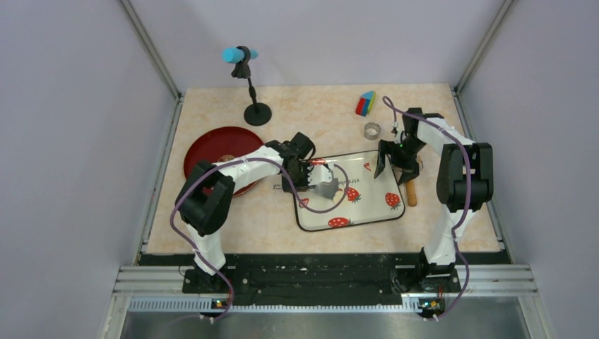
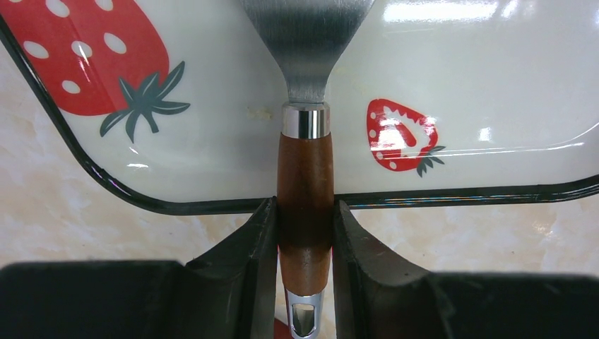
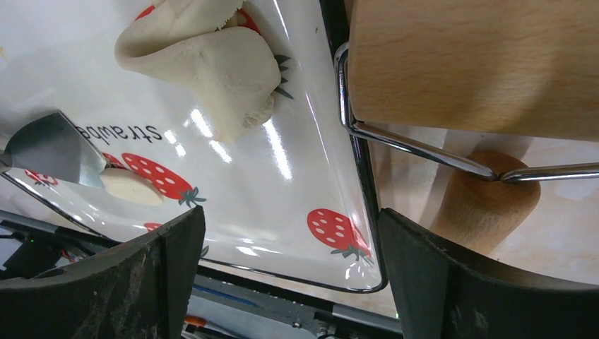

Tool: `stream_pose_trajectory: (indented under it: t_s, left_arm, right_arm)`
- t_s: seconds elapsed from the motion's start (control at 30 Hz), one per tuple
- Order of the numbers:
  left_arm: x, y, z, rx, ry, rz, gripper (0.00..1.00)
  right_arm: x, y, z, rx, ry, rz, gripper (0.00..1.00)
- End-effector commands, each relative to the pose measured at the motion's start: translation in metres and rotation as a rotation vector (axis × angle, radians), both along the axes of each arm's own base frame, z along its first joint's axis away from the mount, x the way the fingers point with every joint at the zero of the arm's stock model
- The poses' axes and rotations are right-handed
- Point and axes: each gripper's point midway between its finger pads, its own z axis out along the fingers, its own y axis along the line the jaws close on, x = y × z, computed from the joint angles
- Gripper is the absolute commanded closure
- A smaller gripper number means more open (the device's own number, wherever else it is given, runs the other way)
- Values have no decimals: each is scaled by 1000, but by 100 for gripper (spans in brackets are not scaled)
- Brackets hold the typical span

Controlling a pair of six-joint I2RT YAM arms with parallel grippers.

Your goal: Roll out the dumpling wrappers from the dough

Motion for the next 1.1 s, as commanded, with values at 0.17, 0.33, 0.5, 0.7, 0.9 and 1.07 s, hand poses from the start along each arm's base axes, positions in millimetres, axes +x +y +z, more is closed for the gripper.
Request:
stream_pose_trajectory:
  t_s: [0.17,0.33,0.5,0.7,0.9,1.07]
  left_arm:
    - [-10,-4,18,20,3,-101,100]
    - [-11,-12,16,23,12,-111,100]
    - [-14,-19,13,29,16,-121,100]
    - [-15,-28,9,23,15,-101,100]
    - [-15,-40,7,-34,18,-46,100]
    - [-14,-55,9,-137,10,18,100]
  right_arm:
    - [9,2,2,17,-29,6,10]
    - [9,2,2,19,-28,6,10]
    - [9,2,2,19,-26,8,10]
    - [9,3,1,22,-24,9,10]
    - [9,3,1,25,-24,9,10]
    - [10,4,2,29,-25,8,10]
